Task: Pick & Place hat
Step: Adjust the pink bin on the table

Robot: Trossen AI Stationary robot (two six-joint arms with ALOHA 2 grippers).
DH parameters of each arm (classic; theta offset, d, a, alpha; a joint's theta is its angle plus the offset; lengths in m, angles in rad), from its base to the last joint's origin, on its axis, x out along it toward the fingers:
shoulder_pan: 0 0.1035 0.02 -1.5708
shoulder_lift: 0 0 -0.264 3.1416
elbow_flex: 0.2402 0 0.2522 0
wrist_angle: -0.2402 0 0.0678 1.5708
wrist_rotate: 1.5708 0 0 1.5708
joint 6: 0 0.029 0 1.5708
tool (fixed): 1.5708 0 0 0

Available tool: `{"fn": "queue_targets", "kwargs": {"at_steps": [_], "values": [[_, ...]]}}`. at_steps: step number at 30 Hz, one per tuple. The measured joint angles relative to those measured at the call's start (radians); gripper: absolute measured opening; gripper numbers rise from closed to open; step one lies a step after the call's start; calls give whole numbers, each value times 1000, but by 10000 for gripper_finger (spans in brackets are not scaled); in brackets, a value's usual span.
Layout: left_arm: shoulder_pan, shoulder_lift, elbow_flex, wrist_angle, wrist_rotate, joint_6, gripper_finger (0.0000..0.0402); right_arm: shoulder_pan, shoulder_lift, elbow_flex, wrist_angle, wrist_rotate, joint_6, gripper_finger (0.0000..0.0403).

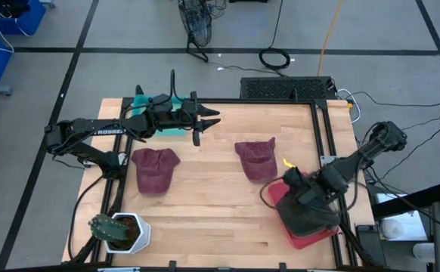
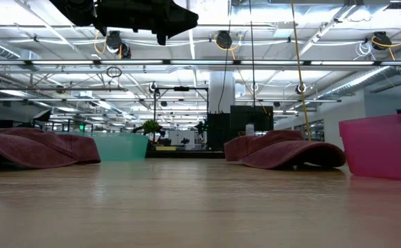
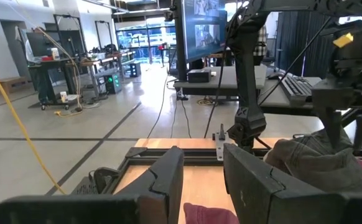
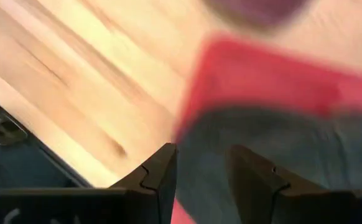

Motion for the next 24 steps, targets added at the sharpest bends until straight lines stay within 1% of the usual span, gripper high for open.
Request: {"fn": "queue_targets", "kwargs": {"at_steps": [3, 7, 8, 11, 14, 16, 21, 24], "values": [[0, 0, 0, 0, 0, 0, 120, -54, 19, -15, 104, 82, -89, 123], [3, 0, 0, -6, 0, 0, 120, -132, 78, -61, 230, 92, -220, 123], [5, 0, 0, -7, 1, 0, 120, -148, 96, -75, 247, 86, -242, 123], [9, 0, 0, -21, 0, 0, 120, -201, 144, -121, 256, 7, -261, 122], [19, 0, 0, -43, 1, 7, 120, -231, 163, -179, 260, -62, -261, 121], [29, -1, 0, -55, 1, 6, 120, -242, 163, -213, 274, -85, -261, 122], [52, -10, -1, -73, 1, -2, 120, -242, 158, -268, 347, -89, -270, 127], [55, -12, -1, -81, 3, -9, 120, -242, 157, -296, 463, -89, -285, 131]]}}
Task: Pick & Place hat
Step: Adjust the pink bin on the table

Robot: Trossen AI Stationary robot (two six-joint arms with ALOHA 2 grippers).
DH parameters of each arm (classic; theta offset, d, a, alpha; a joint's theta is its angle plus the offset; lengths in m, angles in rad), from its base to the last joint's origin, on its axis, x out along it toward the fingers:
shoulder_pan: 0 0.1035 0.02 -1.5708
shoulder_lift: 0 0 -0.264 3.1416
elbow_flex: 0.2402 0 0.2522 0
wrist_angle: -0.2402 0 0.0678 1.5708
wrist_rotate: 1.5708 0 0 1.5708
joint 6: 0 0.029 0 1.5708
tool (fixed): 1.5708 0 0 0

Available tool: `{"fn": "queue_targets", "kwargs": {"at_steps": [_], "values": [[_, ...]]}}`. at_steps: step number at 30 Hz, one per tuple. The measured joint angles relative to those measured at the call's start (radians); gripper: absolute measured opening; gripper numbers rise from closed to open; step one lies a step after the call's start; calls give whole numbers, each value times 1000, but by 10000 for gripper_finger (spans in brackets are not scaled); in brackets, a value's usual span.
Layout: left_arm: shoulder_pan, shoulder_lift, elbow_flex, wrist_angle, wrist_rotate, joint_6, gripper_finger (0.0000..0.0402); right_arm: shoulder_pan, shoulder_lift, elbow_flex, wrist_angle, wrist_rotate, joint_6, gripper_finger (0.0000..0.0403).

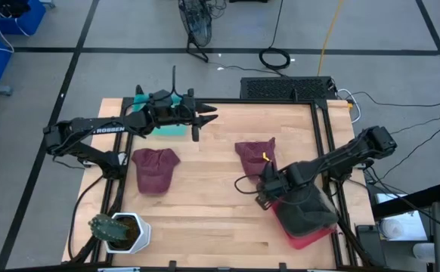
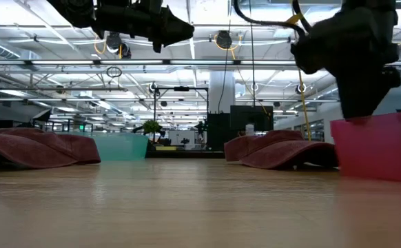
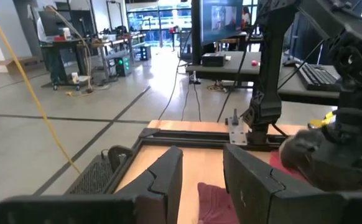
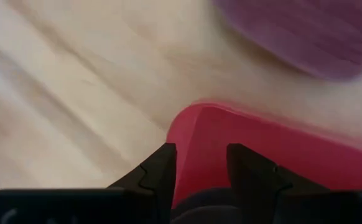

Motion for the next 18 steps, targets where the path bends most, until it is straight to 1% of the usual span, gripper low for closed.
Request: {"fn": "queue_targets", "kwargs": {"at_steps": [3, 8, 12, 18], "values": [[0, -1, 0, 1, 1, 0, 120, 0, 1, -25, 80, 2, 0, 132], [0, -1, 0, 0, 5, -4, 120, 0, 2, -65, 146, 1, 0, 131], [0, -1, 0, 0, 8, -1, 120, 0, 2, -60, 142, -2, -45, 130], [0, -1, 0, 0, 8, 0, 120, 0, 1, -9, 136, 0, -122, 130]]}}
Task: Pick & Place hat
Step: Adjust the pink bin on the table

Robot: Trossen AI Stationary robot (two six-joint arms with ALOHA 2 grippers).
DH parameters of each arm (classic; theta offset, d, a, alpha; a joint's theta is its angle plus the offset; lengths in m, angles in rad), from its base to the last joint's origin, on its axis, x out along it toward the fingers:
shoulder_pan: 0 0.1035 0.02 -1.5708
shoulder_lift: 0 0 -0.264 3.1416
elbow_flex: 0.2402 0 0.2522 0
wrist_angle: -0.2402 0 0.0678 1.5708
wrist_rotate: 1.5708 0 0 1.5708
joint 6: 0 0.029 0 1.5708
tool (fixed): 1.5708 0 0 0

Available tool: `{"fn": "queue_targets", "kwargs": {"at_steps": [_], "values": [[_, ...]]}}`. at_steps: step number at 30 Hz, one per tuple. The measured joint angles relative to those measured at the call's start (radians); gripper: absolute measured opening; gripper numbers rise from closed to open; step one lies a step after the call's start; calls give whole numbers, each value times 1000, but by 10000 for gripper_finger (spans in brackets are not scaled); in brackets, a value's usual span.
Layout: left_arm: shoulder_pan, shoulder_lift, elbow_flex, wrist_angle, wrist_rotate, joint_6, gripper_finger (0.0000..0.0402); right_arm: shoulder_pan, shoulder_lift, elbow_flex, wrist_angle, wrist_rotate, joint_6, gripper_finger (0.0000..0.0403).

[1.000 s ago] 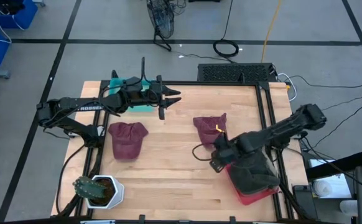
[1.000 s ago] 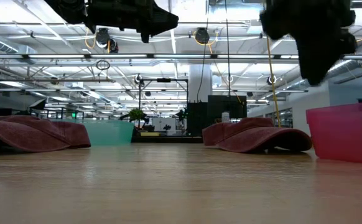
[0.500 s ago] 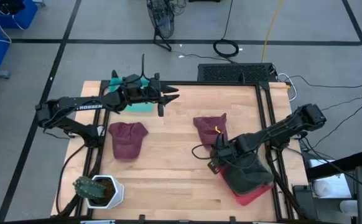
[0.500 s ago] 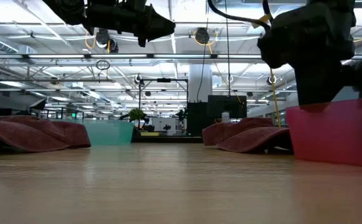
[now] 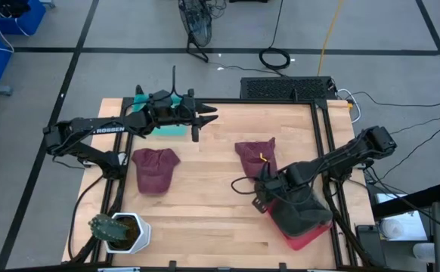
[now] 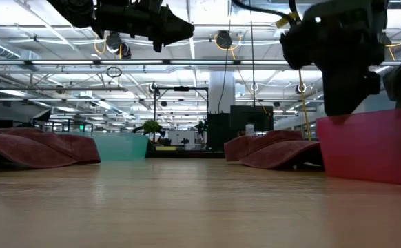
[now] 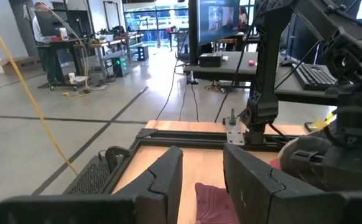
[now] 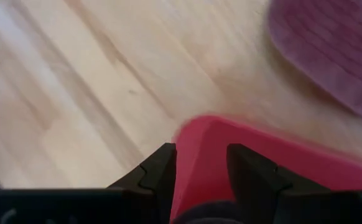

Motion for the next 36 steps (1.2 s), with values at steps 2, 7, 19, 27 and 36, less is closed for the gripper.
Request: {"fn": "queue_targets", "kwargs": {"at_steps": [2, 7, 19, 27, 36], "values": [[0, 0, 0, 0, 0, 0, 120, 0, -1, 15, 6, 7, -15, 130], [0, 0, 0, 0, 0, -1, 120, 0, 4, 17, 8, 25, -11, 130], [0, -1, 0, 0, 0, 0, 120, 28, 31, -18, 127, 31, -42, 130], [0, -1, 0, 0, 0, 0, 120, 72, 142, -19, 270, -30, -94, 130], [0, -1, 0, 0, -1, 1, 120, 167, 180, 18, 276, -109, -55, 130]]}}
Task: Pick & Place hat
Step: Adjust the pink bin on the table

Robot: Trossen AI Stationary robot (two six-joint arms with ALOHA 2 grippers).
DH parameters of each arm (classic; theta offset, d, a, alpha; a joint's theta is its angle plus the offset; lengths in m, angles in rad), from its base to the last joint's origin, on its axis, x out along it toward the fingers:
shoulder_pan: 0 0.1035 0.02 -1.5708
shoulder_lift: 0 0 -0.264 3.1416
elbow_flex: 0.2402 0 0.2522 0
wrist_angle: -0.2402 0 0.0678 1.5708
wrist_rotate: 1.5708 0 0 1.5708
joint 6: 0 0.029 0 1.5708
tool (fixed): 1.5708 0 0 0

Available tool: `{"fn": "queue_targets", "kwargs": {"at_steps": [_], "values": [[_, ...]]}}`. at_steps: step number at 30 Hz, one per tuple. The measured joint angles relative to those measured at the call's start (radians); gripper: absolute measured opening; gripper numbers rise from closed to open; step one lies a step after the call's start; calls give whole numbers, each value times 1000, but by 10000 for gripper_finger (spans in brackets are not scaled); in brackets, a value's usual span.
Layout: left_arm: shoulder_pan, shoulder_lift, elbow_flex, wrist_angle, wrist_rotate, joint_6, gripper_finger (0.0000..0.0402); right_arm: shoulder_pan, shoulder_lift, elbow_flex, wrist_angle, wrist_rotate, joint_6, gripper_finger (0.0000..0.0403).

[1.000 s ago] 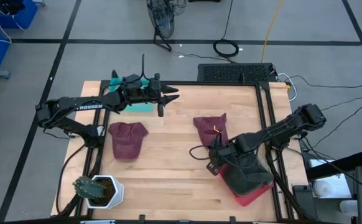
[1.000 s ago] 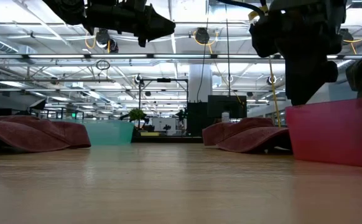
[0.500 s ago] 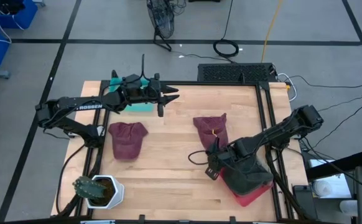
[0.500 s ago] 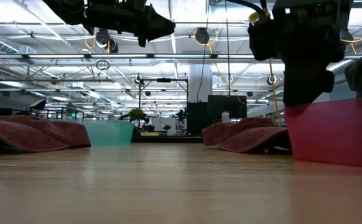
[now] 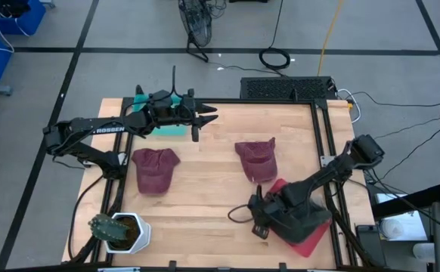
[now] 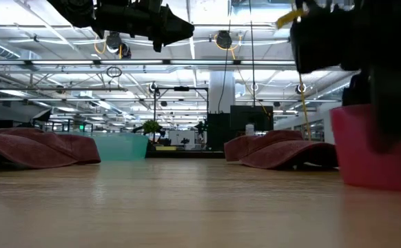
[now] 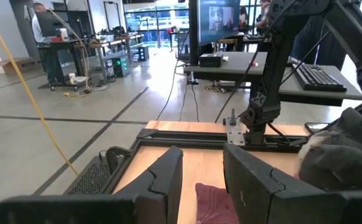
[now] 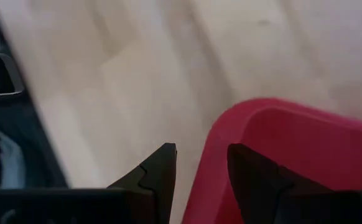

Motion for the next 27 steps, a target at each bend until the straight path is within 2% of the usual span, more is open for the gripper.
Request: {"fn": "queue_targets", "kwargs": {"at_steps": [6, 14, 21, 27], "values": [[0, 0, 0, 0, 0, 0, 120, 78, -1, 51, 29, -24, 53, 130], [0, 0, 0, 0, 0, -2, 120, 192, -1, 52, 91, -97, 280, 130], [0, 0, 0, 0, 0, -5, 120, 261, -1, 52, 141, -73, 413, 130], [0, 0, 0, 0, 0, -5, 120, 282, -1, 52, 156, -36, 450, 130]]}}
